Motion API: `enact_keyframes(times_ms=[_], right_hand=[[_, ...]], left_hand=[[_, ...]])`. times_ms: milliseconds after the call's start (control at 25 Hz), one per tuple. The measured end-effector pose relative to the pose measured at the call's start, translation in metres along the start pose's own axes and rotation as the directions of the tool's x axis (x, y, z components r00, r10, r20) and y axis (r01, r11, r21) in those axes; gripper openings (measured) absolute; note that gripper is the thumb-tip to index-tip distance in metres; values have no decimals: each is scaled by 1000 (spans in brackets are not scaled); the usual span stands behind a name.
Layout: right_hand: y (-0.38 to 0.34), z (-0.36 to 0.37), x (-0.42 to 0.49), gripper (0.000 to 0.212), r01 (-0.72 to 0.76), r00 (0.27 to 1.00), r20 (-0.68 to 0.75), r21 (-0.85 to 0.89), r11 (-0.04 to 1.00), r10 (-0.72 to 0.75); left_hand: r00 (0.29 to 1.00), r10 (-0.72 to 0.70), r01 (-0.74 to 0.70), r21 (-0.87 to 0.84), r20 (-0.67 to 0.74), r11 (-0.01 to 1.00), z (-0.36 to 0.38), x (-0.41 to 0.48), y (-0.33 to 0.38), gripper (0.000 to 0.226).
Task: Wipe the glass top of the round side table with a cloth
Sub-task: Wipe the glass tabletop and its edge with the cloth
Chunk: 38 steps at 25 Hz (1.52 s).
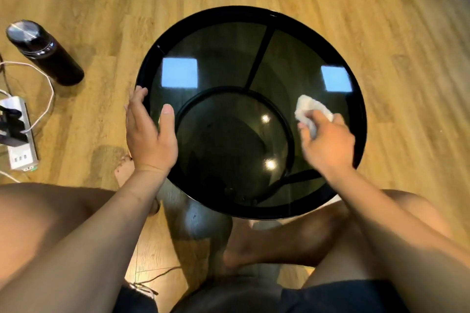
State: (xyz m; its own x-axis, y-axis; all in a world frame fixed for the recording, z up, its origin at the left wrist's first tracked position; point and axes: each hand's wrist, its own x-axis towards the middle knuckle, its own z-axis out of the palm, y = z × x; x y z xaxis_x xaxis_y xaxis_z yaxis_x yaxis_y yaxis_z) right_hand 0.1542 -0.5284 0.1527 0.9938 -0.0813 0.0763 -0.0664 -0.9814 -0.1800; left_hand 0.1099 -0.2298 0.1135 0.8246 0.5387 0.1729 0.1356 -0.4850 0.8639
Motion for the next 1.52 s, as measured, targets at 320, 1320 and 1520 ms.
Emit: enact_keyframes(times_ms=[320,1320,1520], right_hand=[[-129,-21,-113,42,-134,799,465,756,640,-382],[-54,-50,-128,35,-528,681,621,784,328,-389],[-22,-63,-102,15,-278,873,401,877,393,-278]], left_hand=[[978,-191,197,-72,81,978,-29,-12,28,31],[523,-418,796,-250,743,551,-79,-131,75,77],[555,-201,717,-342,807,607,-75,-118,90,76]])
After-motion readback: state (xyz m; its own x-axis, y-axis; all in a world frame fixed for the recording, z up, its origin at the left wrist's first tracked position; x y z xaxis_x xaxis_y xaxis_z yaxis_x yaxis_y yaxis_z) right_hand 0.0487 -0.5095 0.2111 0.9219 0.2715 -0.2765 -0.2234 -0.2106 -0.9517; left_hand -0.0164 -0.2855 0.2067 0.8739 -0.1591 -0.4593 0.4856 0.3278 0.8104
